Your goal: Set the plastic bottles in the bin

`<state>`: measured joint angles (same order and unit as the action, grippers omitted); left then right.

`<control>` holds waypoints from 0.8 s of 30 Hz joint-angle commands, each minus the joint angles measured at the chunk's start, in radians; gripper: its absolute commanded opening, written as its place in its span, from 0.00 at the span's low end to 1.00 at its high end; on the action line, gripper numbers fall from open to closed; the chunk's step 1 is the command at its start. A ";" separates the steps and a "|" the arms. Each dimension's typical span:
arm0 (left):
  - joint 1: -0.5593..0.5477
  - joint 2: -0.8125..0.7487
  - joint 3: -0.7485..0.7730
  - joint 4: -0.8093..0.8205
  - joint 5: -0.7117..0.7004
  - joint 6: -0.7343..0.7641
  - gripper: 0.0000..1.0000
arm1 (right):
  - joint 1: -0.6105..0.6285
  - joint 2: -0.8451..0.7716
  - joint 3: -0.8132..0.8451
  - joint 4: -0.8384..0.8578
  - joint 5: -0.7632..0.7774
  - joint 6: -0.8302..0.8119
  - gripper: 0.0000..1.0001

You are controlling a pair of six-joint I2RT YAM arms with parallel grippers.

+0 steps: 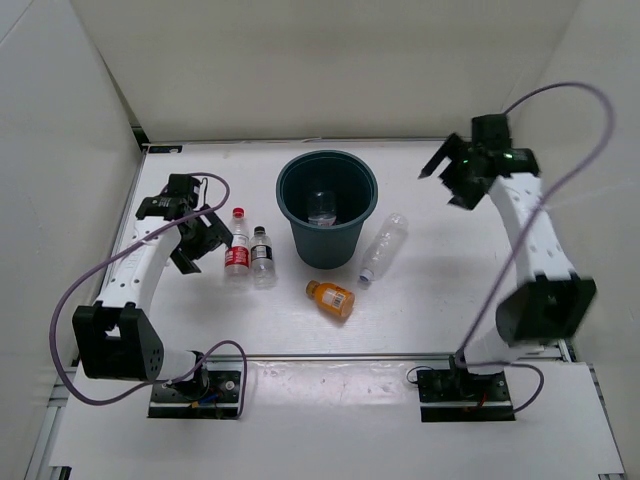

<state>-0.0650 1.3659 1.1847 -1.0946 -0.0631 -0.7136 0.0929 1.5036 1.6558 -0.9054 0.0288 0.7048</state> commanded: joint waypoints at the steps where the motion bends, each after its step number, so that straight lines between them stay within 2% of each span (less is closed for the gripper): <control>1: -0.006 -0.004 0.033 0.010 0.003 0.013 1.00 | -0.001 0.223 -0.094 0.036 -0.283 0.004 1.00; 5: -0.006 0.016 0.055 0.010 0.013 0.013 1.00 | 0.008 0.349 -0.054 0.045 -0.329 -0.007 1.00; 10: -0.006 0.050 0.075 0.010 0.069 0.022 1.00 | 0.036 0.498 -0.018 0.025 -0.294 -0.016 1.00; 16: -0.006 0.070 0.073 -0.008 0.080 0.034 1.00 | 0.056 0.592 -0.037 0.013 -0.262 -0.028 1.00; 24: -0.006 0.070 0.043 -0.008 0.080 0.043 1.00 | 0.056 0.595 -0.097 0.003 -0.241 -0.059 0.70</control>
<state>-0.0677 1.4513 1.2293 -1.0988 0.0048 -0.6823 0.1501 2.1208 1.5608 -0.8902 -0.2268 0.6708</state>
